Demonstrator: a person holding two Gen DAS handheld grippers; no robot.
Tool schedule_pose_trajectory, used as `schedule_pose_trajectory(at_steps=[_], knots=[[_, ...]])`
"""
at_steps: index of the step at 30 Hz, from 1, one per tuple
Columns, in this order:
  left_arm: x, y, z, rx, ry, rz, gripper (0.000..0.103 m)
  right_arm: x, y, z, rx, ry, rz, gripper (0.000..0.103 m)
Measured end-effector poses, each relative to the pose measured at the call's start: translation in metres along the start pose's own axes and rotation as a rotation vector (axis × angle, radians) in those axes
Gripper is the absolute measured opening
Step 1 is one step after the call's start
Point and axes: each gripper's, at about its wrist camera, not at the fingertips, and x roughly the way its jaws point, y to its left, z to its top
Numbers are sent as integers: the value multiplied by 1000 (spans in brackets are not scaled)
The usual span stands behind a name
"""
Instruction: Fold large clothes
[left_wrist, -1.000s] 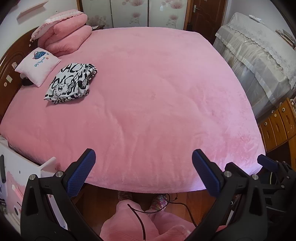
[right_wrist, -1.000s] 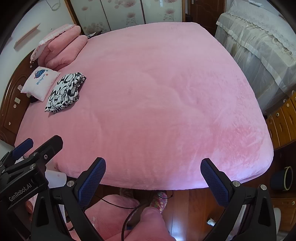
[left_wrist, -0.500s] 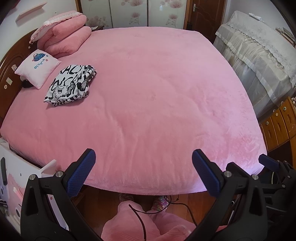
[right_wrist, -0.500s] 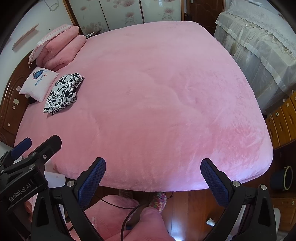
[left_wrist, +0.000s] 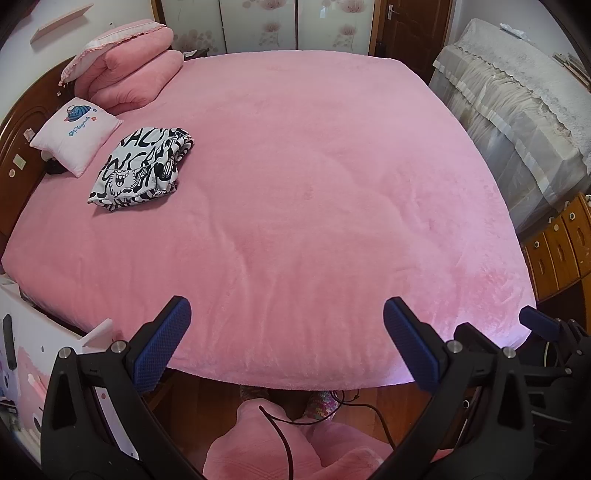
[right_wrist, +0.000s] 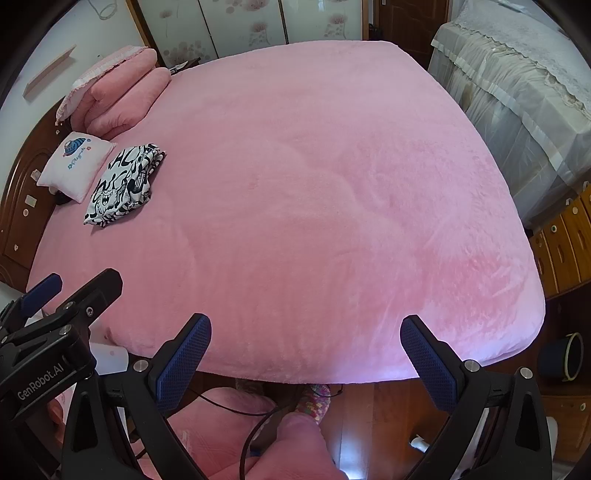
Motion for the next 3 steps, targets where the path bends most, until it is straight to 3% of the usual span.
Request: schedule_pose_trajectory(at_steps=[3], knots=[[1,0,2,3,-3,6,103,0,-1,1,0,0,1,103]])
